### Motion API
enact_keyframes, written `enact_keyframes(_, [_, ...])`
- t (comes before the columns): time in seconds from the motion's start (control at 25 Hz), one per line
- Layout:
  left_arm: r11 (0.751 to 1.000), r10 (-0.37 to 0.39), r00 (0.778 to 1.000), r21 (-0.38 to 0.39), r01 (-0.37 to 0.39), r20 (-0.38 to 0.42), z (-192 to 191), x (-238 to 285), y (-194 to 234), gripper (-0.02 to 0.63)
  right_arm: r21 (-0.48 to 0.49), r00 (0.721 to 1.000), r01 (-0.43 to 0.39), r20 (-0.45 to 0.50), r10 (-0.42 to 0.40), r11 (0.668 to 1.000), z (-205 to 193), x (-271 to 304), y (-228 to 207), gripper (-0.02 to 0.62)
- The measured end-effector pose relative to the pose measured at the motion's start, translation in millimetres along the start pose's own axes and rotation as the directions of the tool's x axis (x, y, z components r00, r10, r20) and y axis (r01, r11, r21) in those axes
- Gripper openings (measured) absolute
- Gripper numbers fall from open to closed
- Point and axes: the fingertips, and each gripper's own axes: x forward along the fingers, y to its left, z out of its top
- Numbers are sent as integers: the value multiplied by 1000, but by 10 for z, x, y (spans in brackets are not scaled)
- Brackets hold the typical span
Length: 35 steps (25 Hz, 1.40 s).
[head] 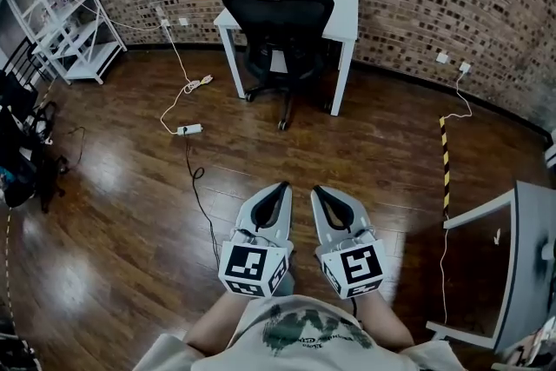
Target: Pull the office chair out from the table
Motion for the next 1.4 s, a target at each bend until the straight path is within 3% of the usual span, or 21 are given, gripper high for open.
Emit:
enact_keyframes(0.64, [998, -58, 998, -13, 58, 11, 312, 907, 1169, 9, -27, 999, 30, -9, -31, 999, 235, 1556, -188, 3])
enact_keyframes(0.96, [998, -42, 999, -36, 42, 8, 339, 1047, 1570, 9, -32, 1000, 17, -15, -17, 999, 270, 1957, -131, 3])
enact_keyframes(1.4, [1000, 6, 1000, -22, -6, -1, 348, 1668, 2010, 9, -31, 1000, -19, 5, 19, 999, 227, 2643, -525, 3])
